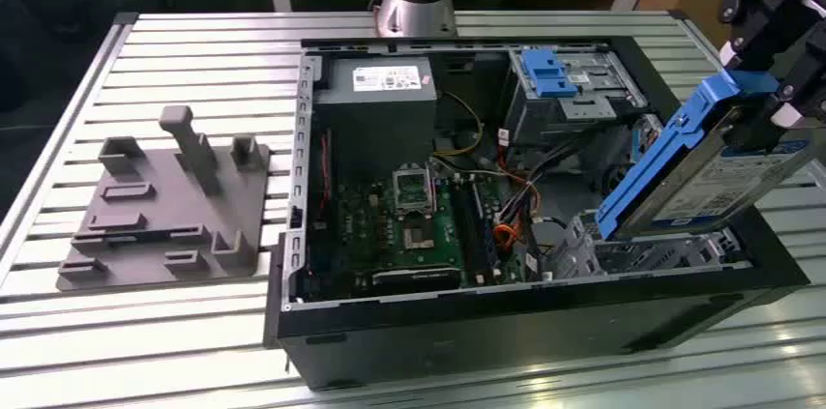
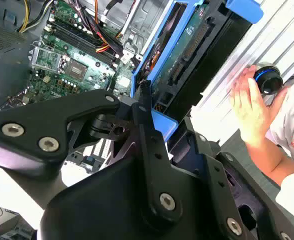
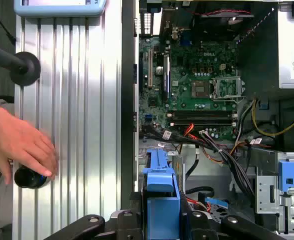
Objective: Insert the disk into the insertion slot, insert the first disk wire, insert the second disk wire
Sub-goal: 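Insert the disk into the insertion slot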
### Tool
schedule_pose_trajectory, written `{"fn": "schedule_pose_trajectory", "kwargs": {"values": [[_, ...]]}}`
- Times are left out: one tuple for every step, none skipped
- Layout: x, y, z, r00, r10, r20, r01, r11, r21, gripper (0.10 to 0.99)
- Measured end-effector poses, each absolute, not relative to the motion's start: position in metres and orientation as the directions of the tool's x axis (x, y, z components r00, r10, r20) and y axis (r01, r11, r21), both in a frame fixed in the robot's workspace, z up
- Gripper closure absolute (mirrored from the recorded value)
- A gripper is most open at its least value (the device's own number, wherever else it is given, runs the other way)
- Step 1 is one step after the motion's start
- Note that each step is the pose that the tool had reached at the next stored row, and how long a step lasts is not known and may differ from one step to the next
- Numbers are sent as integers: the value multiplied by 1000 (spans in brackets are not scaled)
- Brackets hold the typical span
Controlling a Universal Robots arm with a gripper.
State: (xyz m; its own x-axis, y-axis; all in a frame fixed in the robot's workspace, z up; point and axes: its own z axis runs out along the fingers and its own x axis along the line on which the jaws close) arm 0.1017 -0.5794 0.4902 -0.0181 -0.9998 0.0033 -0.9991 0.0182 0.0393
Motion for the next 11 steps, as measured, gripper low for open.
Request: {"fn": "schedule_pose_trajectory", "kwargs": {"values": [[102, -579, 490, -18, -1000, 3, -999, 18, 39, 722], [102, -579, 490, -18, -1000, 3, -999, 18, 39, 722], [102, -579, 490, -18, -1000, 3, -999, 18, 39, 722], [102, -579, 490, -18, -1000, 3, -999, 18, 39, 722], [102, -579, 490, -18, -1000, 3, -999, 18, 39, 722], [102, -579, 490, -18, -1000, 3, -999, 18, 39, 722], [102, -579, 490, -18, -1000, 3, -999, 18, 39, 722], [102, -579, 490, -18, -1000, 3, -999, 18, 39, 722], [102, -579, 490, -18, -1000, 3, -999, 18, 39, 722], [102, -579, 490, -18, -1000, 3, -999, 18, 39, 722], [102, -579, 490, -18, -1000, 3, -999, 18, 39, 722]]}}
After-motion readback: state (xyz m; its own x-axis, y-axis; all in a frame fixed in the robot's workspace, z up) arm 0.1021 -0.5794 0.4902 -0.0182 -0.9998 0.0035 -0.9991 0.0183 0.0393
